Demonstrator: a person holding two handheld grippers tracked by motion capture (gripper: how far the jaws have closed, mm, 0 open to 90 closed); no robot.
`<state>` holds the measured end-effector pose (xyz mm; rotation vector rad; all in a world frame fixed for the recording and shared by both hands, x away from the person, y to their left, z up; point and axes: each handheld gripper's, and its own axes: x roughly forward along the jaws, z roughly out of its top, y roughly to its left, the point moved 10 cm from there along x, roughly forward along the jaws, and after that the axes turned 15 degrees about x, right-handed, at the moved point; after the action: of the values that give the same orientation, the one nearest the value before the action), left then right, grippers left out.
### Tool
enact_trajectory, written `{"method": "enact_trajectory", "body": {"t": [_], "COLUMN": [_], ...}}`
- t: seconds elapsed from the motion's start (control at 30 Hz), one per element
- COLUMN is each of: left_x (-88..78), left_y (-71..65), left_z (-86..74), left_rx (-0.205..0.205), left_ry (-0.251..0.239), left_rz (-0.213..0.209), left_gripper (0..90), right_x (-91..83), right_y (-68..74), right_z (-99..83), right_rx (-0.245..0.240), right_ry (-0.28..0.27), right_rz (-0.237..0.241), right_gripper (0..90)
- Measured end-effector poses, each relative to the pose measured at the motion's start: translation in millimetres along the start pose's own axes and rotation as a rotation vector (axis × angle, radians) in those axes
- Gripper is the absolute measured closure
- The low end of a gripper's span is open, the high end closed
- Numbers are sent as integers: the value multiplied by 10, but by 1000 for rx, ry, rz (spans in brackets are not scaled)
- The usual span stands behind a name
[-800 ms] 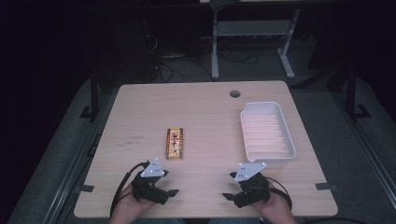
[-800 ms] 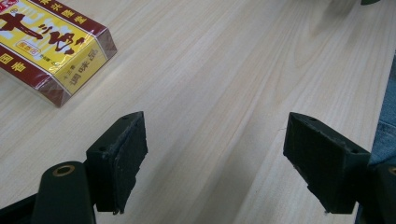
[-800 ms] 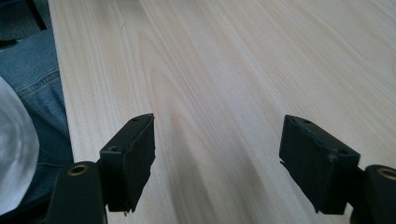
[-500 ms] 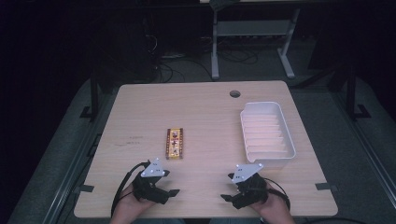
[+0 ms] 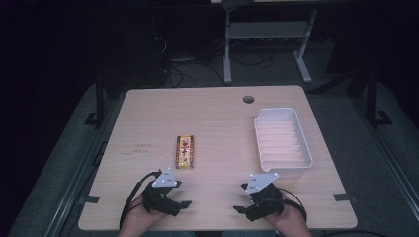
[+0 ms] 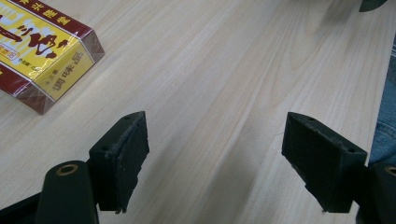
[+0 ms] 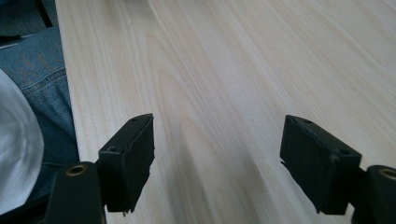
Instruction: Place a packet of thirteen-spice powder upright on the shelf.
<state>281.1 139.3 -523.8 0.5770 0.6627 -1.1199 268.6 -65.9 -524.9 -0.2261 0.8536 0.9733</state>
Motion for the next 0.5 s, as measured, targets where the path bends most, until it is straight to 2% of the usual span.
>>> {"method": "enact_trajectory", "body": {"t": [0.5], "left_x": [13], "left_y": [11], "left_z": [35], "left_rx": [6], "left_ry": [-1], "left_rz": [2], "left_gripper": [224], "right_x": [14], "right_y": [-1], "right_z": [-4], "right_rx": [4], "right_ry": [7], "right_rz": [-2], "right_gripper": [253]}}
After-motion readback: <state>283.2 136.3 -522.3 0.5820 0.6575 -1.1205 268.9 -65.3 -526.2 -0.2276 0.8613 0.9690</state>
